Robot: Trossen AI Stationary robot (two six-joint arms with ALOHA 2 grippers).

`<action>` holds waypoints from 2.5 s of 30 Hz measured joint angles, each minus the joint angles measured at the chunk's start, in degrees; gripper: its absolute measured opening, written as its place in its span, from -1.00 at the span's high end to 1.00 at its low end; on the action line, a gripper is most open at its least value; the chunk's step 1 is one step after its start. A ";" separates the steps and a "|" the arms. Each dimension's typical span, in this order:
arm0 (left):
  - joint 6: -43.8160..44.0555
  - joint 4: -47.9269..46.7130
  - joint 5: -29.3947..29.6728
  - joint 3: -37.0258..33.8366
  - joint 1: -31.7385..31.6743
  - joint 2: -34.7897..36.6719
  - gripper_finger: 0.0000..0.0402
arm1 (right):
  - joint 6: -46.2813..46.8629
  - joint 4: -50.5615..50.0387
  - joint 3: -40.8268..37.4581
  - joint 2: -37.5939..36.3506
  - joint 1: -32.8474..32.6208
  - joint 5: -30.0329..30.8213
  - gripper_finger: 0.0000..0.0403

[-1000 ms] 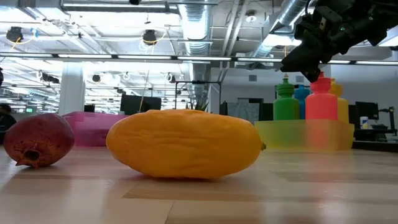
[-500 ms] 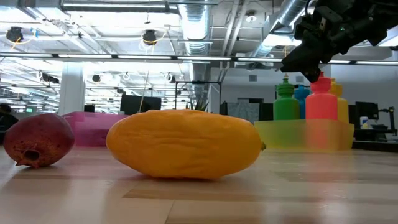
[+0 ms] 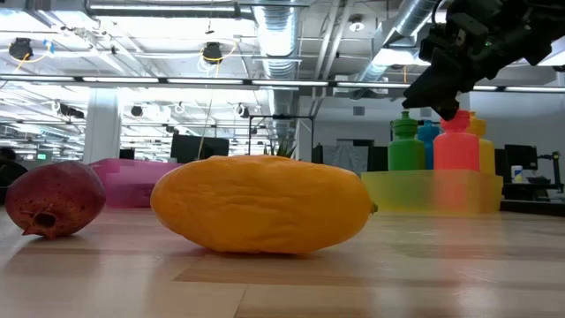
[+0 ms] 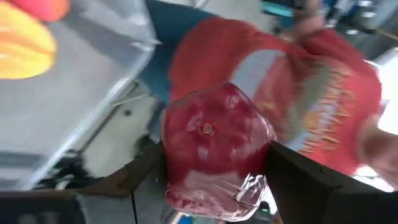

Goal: Pick & Place Food Item
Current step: Put the dark red apple into the transparent bin, then put the red pomegranate into the transparent bin

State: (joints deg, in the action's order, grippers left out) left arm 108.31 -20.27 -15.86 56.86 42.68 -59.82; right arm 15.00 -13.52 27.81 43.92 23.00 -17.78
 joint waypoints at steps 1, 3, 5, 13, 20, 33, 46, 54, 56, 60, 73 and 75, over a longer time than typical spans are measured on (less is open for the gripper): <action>0.00 -1.09 0.02 0.00 0.50 -0.18 -0.14 | 0.00 -0.06 0.00 0.00 0.00 0.01 0.52; -0.19 -2.64 0.25 0.00 1.37 -0.37 -0.14 | 0.00 -0.27 0.00 0.00 0.00 0.00 0.52; -0.58 -3.65 0.34 0.08 2.16 -0.45 -0.14 | 0.00 -0.71 0.00 0.00 0.00 0.00 0.52; -9.63 -20.14 0.16 9.29 2.80 -3.00 -0.14 | 0.00 -1.46 0.00 0.00 0.04 0.01 0.52; -24.27 -37.71 8.26 17.43 2.58 -9.41 -0.14 | 0.04 -1.46 0.00 0.00 0.04 2.24 0.52; -43.87 -39.59 15.81 17.99 6.39 -23.22 -0.14 | 0.04 -1.48 0.00 0.00 0.04 2.86 0.52; -51.05 -25.48 18.51 17.99 6.40 -25.01 -0.23 | 0.03 -1.48 0.00 0.00 0.04 2.86 0.52; -51.32 -25.74 18.42 17.99 6.10 -28.19 -0.25 | 0.03 -1.48 0.00 0.00 0.00 2.86 0.52; -51.30 -25.50 18.36 17.99 6.11 -28.52 -0.27 | 0.04 -1.48 0.00 0.00 0.02 2.86 0.52; -51.28 -25.24 17.95 17.97 6.12 -28.75 -0.33 | 0.03 -1.39 0.00 0.00 0.00 2.86 0.52; -51.08 -24.06 8.03 17.94 3.14 -28.30 -0.72 | -0.04 -0.98 0.00 0.00 0.02 2.86 0.24; -51.30 -24.05 5.93 17.93 1.07 -27.38 -0.75 | -0.07 -0.98 0.00 0.00 0.02 2.86 0.17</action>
State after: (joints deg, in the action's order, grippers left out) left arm 57.01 -44.33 -9.93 74.80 43.75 -87.20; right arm 14.93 -14.50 27.81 43.92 23.02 -14.92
